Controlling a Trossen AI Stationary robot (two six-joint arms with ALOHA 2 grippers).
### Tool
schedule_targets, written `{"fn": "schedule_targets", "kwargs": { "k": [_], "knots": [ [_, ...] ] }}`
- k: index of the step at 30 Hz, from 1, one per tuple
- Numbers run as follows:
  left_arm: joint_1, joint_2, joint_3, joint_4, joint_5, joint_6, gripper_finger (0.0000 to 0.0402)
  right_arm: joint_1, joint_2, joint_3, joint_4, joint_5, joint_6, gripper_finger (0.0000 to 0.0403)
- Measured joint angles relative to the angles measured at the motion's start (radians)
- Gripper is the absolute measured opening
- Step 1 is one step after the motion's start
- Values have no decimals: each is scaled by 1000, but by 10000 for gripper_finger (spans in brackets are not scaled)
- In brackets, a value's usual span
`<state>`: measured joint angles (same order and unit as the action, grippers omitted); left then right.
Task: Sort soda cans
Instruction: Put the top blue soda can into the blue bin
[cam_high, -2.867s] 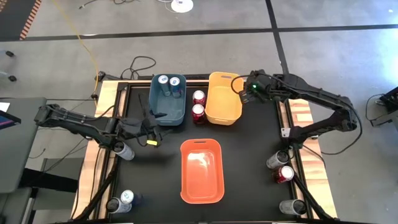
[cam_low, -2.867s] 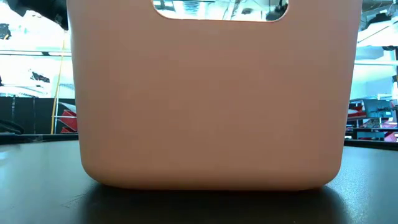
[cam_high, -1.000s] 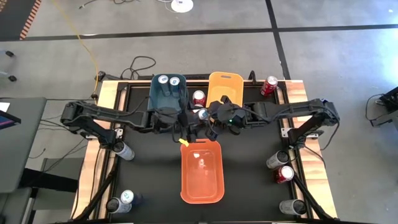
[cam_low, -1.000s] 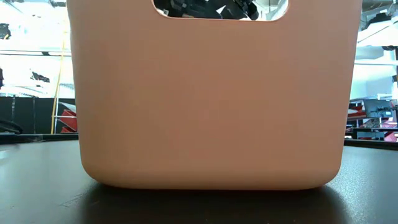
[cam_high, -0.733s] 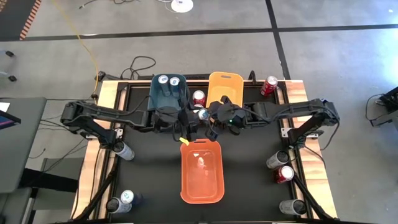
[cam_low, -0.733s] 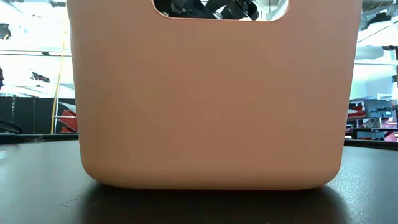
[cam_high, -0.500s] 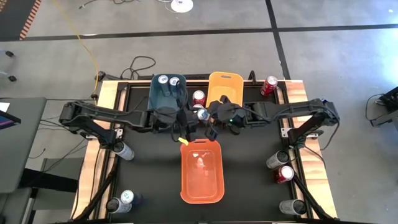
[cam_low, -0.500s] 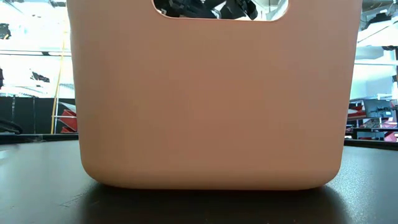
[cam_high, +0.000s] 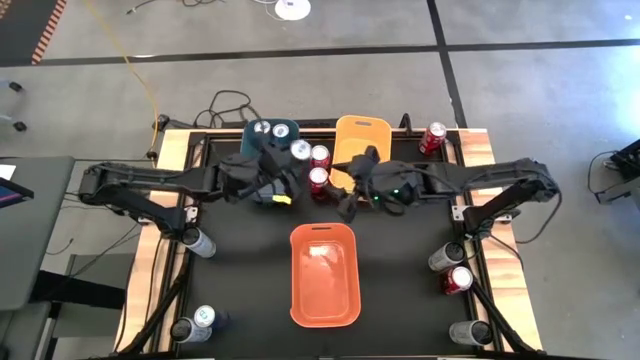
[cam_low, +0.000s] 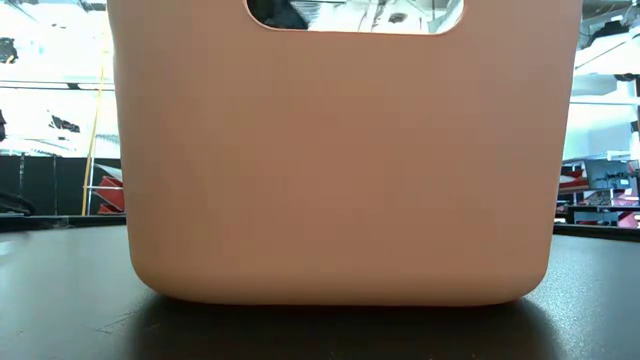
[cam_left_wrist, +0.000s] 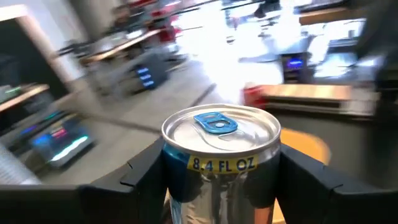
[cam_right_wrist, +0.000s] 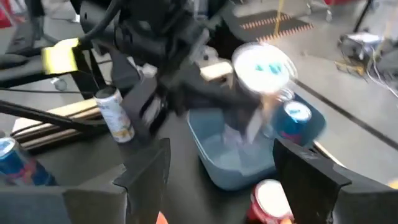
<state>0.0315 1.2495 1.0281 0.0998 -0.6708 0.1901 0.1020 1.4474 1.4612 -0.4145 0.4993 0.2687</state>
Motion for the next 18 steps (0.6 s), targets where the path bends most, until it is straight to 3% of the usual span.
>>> {"fn": "schedule_targets", "kwargs": {
  "k": [5, 10, 15, 18],
  "knots": [
    [93, -132, -176, 104, 24, -38, 232, 26, -54, -44, -30, 60, 38, 294],
    [212, -234, -410, 344, 57, -39, 234, 62, -90, -108, -25, 113, 96, 294],
    [369, -227, -595, 605, 152, -86, 232, 96, -94, -191, 6, 183, 176, 294],
    [451, -176, -639, 640, 209, -132, 233, 112, -87, -217, 15, 217, 214, 295]
  ]
}}
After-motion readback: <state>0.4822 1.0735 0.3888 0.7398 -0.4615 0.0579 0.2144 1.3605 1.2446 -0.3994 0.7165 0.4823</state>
